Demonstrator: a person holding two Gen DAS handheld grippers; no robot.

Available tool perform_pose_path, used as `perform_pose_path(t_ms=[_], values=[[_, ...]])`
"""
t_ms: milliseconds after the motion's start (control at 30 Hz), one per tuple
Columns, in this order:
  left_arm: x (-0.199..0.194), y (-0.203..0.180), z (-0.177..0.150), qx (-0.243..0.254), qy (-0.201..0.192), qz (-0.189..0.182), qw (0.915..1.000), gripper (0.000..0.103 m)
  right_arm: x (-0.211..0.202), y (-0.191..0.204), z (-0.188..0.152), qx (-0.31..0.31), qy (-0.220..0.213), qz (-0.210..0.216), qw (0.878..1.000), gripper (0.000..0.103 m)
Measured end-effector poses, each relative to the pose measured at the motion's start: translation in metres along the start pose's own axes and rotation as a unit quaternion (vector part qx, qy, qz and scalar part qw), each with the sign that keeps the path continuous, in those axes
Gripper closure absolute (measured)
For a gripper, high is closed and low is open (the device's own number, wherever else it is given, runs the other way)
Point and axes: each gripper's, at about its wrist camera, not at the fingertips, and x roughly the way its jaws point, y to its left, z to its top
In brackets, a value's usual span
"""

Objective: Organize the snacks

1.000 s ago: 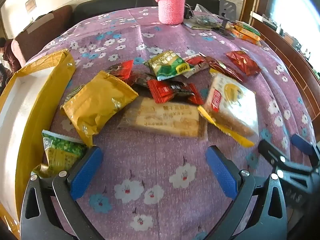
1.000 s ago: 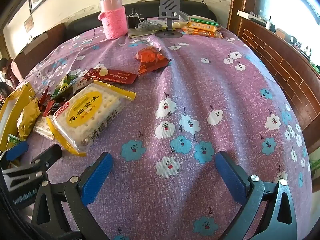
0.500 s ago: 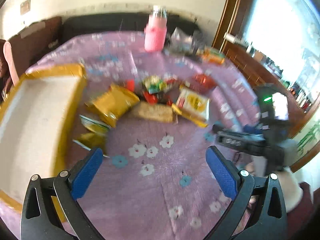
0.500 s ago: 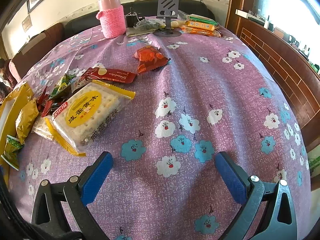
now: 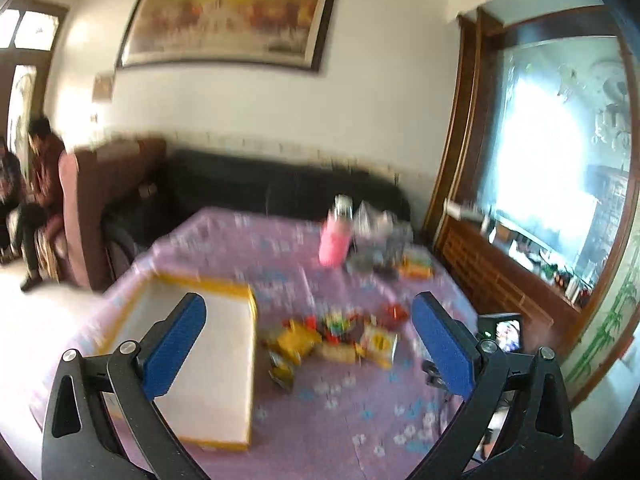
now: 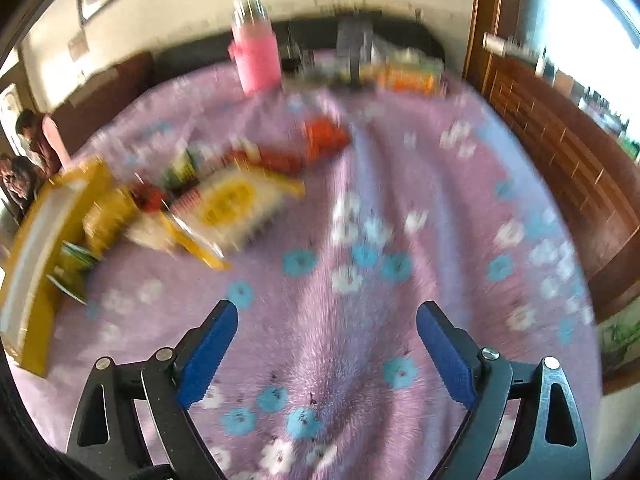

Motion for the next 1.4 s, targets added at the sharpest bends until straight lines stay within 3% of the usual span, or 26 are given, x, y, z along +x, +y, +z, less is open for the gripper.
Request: perform_pose_path(t_ms=[200,267,367,467,567,667,733,900,1167,1400], values=[[-0.041,-0.012,0.058,0.055,-0.079,0.010,0.9954,0.000,-0.092,-0.009,0.056,0.032,-0.144,0.016,0.989,0.009],[-0.045,-0.017,0.073,0.075,-0.087,0.016,0.9932,0.000,-0.107,-0.011,0.080,0.047,-0.159,0.027,0.986,0.007],[-0.042,-0.022,0.088,0.090,-0.080,0.007,0.9926,0.000,-0.112,-0.017,0.107,0.072,-0.139,0.067,0.985,0.005],[-0.007,-0.029,0.080,0.106,-0.008,-0.006,0.9943,0.000,-0.082,-0.017,0.107,0.095,-0.082,0.120,0.985,0.005],[0.048,-0.018,0.051,0.083,0.083,-0.026,0.9928,0.000,-0.023,-0.001,0.088,0.088,-0.005,0.126,0.988,0.006],[0.105,0.004,0.014,0.026,0.169,-0.056,0.9836,0.000,0.028,0.012,0.062,0.095,0.063,0.135,0.984,0.012],[0.136,0.020,-0.013,-0.008,0.207,-0.060,0.9765,0.000,0.054,0.016,0.052,0.103,0.089,0.133,0.982,0.012],[0.180,0.027,-0.051,-0.031,0.247,-0.041,0.9676,0.002,0.086,0.029,0.054,0.104,0.112,0.120,0.981,0.012],[0.233,0.023,-0.082,0.024,0.297,-0.002,0.9547,0.002,0.128,0.053,0.057,0.109,0.145,0.094,0.979,0.010],[0.266,0.008,-0.091,0.081,0.326,0.018,0.9415,0.002,0.131,0.072,0.057,0.071,0.112,0.059,0.989,0.012]])
